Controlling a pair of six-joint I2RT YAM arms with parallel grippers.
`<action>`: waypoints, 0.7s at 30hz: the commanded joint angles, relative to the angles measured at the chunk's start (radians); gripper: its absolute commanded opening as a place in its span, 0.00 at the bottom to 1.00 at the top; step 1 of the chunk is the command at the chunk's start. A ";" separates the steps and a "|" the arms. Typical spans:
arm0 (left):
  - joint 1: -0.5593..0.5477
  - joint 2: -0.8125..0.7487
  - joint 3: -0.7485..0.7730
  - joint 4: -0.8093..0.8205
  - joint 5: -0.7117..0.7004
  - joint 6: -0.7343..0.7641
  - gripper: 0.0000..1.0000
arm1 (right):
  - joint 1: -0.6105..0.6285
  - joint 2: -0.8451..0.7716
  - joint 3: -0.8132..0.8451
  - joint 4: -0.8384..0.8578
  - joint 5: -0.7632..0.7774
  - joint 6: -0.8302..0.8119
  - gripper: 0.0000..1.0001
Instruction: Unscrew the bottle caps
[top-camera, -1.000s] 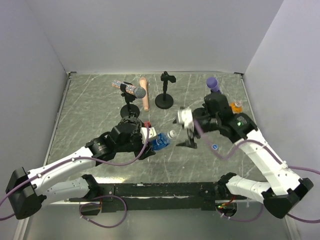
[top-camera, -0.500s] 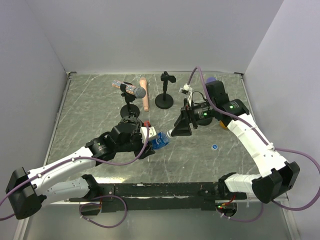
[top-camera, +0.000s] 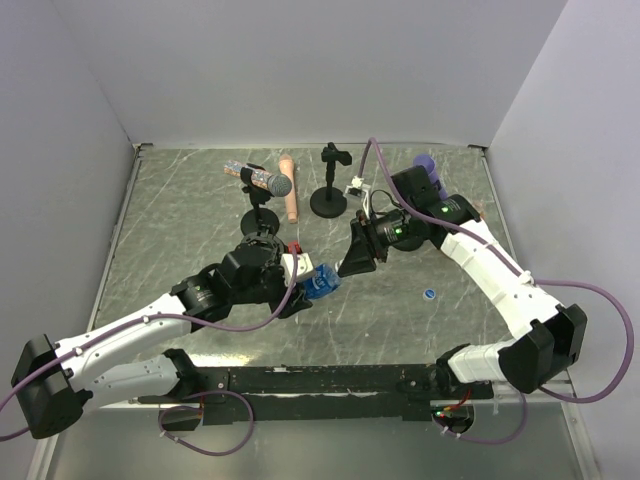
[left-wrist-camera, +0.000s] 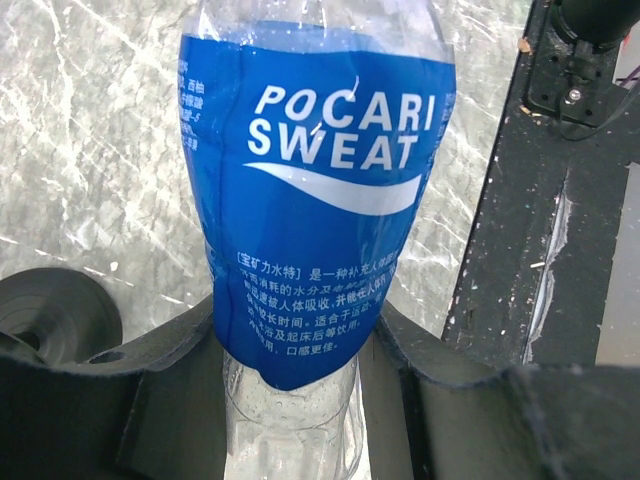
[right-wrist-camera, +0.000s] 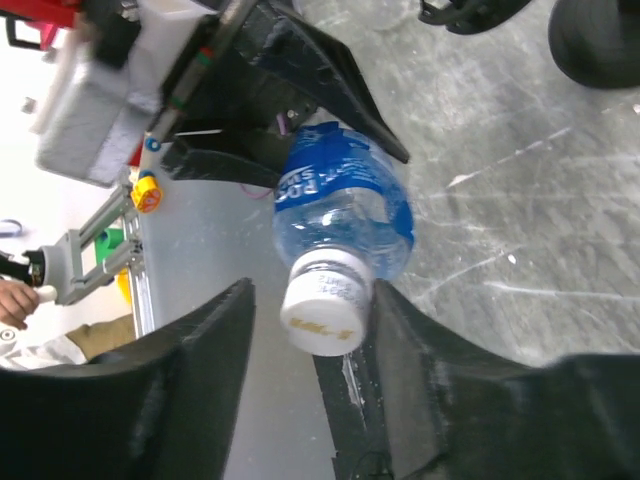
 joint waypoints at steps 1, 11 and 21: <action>0.002 -0.012 0.037 0.040 0.013 -0.014 0.01 | 0.010 -0.008 0.047 -0.030 -0.022 -0.004 0.54; 0.004 -0.024 0.033 0.018 0.008 -0.004 0.01 | -0.003 0.007 0.101 -0.060 -0.010 -0.001 0.70; 0.004 -0.024 0.033 0.021 0.011 -0.008 0.01 | -0.001 0.007 0.101 -0.088 0.018 -0.035 0.47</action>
